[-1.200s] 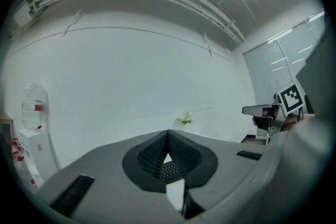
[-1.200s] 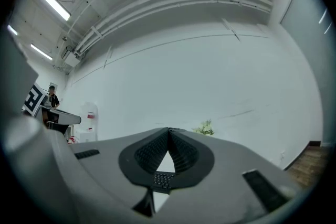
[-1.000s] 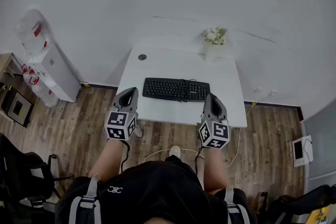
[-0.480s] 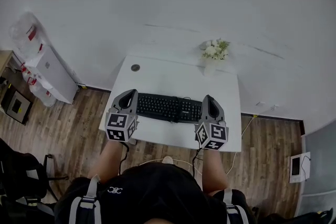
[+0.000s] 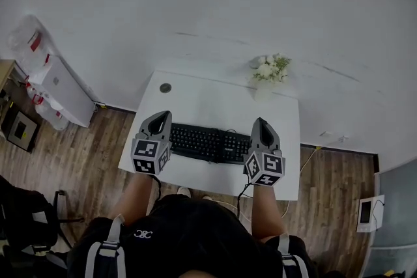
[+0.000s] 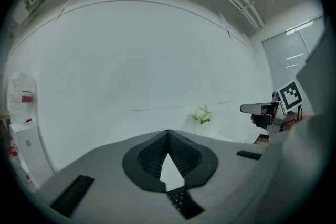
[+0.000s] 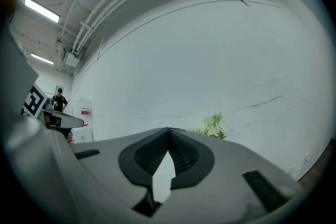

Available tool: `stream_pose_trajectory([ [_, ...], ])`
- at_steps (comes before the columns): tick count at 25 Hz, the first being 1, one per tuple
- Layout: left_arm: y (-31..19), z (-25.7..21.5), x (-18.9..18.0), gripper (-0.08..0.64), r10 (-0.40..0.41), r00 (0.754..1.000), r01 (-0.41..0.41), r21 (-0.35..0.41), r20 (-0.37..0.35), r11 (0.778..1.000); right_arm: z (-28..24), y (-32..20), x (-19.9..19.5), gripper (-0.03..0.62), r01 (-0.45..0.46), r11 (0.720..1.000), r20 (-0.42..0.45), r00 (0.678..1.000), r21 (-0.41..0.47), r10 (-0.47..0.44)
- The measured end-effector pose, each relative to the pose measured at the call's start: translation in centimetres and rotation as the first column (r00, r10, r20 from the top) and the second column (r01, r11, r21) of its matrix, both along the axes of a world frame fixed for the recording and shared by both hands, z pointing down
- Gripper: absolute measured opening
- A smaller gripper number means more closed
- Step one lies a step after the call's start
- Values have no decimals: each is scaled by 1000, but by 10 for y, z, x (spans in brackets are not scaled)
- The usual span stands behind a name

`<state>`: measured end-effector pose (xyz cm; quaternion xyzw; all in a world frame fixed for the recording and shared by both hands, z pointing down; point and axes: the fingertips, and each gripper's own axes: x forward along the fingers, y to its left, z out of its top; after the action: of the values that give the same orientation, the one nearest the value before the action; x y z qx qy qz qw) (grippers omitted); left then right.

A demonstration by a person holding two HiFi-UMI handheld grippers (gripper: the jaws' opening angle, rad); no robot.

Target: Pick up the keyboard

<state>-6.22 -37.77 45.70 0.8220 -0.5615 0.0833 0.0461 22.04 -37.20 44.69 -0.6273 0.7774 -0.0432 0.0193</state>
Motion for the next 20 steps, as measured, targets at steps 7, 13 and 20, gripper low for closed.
stream_pose_trajectory([
  [7,-28,2,-4,12,20,1000,-20,4,-7,1000,8,-22,2,5,-34,999,-2,999,-2,34],
  [13,-43,4,-13,15,6,1000,-6,10,-25,1000,6,-33,15,8,-93,995,-16,995,24,94],
  [20,-57,32,-31,69,-32,999,31,-60,-7,998,30,-45,35,49,-131,991,-31,991,-26,130],
])
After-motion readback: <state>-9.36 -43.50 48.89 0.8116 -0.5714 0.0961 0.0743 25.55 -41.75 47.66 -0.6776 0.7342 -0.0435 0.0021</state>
